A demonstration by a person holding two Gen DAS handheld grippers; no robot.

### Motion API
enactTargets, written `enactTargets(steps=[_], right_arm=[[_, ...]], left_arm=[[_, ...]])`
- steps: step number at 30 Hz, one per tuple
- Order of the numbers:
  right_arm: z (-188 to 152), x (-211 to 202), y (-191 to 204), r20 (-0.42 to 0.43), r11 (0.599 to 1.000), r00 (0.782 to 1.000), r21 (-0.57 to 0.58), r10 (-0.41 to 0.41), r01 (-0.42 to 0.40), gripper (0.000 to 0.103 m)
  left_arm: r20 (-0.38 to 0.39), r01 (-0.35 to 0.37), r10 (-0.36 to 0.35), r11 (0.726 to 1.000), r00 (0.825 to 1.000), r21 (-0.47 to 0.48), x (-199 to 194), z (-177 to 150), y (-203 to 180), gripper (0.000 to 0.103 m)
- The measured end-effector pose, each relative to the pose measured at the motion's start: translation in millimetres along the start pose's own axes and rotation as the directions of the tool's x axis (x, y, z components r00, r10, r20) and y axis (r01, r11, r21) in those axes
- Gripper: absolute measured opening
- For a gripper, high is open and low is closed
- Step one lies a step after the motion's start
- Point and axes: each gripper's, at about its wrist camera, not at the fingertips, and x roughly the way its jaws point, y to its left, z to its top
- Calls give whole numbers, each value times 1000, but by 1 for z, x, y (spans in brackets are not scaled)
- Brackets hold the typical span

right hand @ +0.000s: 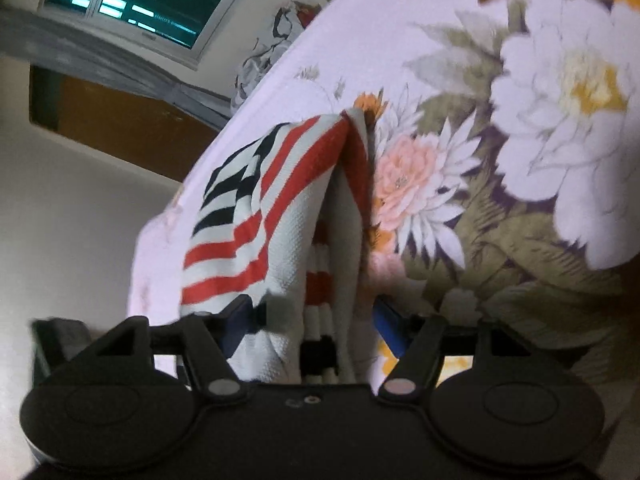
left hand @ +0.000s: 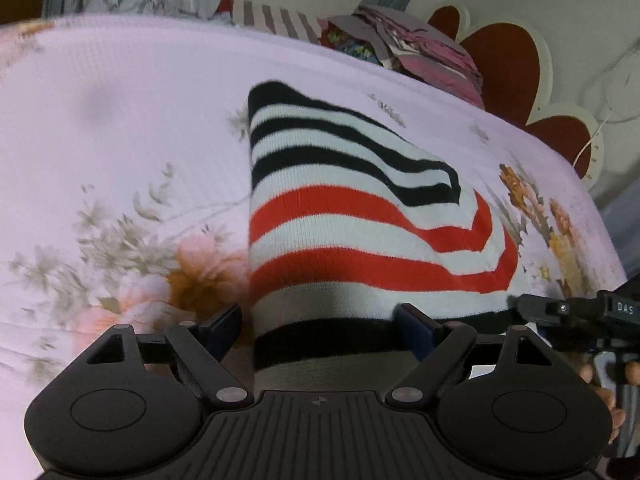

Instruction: Fold small clothes

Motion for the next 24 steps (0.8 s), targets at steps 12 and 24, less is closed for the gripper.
enactTargets(steps=[12, 24], right_arm=[[-21, 18, 85, 120, 898, 956, -329, -267, 292, 32], [-86, 85, 221, 174, 813, 958, -507, -227, 285, 31]], left_arm=[[70, 9, -17, 993, 997, 120, -8, 3, -22, 50], [172, -35, 1, 981, 985, 192, -120, 6, 86, 49]])
